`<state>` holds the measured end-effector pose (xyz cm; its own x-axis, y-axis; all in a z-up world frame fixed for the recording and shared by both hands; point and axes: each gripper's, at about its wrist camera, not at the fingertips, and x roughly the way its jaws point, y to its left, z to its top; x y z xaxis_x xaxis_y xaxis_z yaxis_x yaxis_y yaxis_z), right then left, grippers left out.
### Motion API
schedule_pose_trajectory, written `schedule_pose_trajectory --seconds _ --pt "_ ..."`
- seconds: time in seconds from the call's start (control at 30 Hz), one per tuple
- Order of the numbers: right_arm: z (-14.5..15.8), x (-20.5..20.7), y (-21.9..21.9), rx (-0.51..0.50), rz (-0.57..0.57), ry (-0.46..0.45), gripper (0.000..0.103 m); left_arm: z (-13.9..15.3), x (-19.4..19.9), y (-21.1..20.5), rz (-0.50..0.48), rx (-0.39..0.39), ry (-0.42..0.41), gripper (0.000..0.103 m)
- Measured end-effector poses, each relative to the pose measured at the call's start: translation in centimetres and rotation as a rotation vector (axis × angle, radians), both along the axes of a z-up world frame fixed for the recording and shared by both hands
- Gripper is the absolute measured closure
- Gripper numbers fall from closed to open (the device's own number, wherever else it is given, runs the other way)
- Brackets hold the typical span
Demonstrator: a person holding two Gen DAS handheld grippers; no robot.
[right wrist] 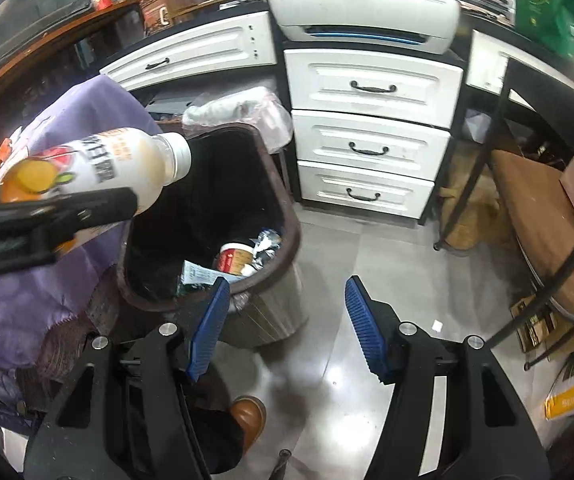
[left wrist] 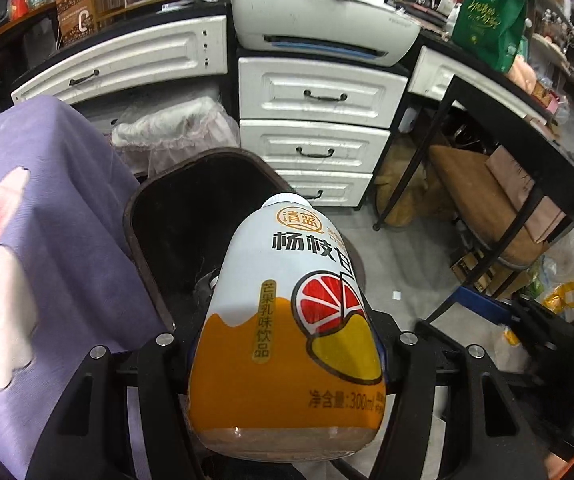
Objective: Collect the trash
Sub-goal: 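Open the right tool over the bin while the left lowers the bottle in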
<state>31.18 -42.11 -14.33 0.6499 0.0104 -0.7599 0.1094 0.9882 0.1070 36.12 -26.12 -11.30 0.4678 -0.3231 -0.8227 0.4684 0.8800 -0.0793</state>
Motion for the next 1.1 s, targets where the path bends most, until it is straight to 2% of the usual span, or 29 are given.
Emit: schedule_pose_trajectory --seconds 0.13,0.33,0.4,0.47,0.57,0.67,0.8,0.93,1.1 --pt "-0.1 -1.0 -0.5 0.019 -0.01 0.002 0.042 -1.5 1.4 -0.4 0.021 0.019 0.034 0.043" --pt "0.3 -1.6 -0.7 0.035 -0.017 -0.008 0.042 -2.8 2.5 -1.1 0.034 0.036 0.044 0.041" --pt "0.5 -1.6 -0.9 0.037 -0.02 -0.016 0.043 -2.8 2.5 -1.2 0.041 0.031 0.044 0.035" --pt "0.6 -1.6 -0.9 0.037 -0.027 -0.018 0.042 -2.4 2.4 -1.1 0.051 0.027 0.031 0.022" --pt "0.8 -1.8 -1.3 0.043 -0.045 -0.027 0.042 -1.7 1.8 -1.1 0.049 0.026 0.013 0.019" --pt "1.1 -2.0 -1.8 0.049 -0.071 -0.039 0.043 -0.3 0.5 -1.0 0.039 0.026 -0.02 0.019" --pt "2.0 -2.1 -1.9 0.052 -0.077 -0.059 0.042 3.3 -2.2 0.5 0.049 -0.031 -0.102 0.019" --pt "3.2 -1.8 -0.7 0.067 -0.046 -0.076 0.042 6.8 -5.0 2.6 0.081 -0.098 -0.176 0.012" --pt "5.4 -1.3 2.3 0.103 0.046 -0.106 0.042 9.8 -7.3 5.4 0.111 -0.09 -0.256 0.009"
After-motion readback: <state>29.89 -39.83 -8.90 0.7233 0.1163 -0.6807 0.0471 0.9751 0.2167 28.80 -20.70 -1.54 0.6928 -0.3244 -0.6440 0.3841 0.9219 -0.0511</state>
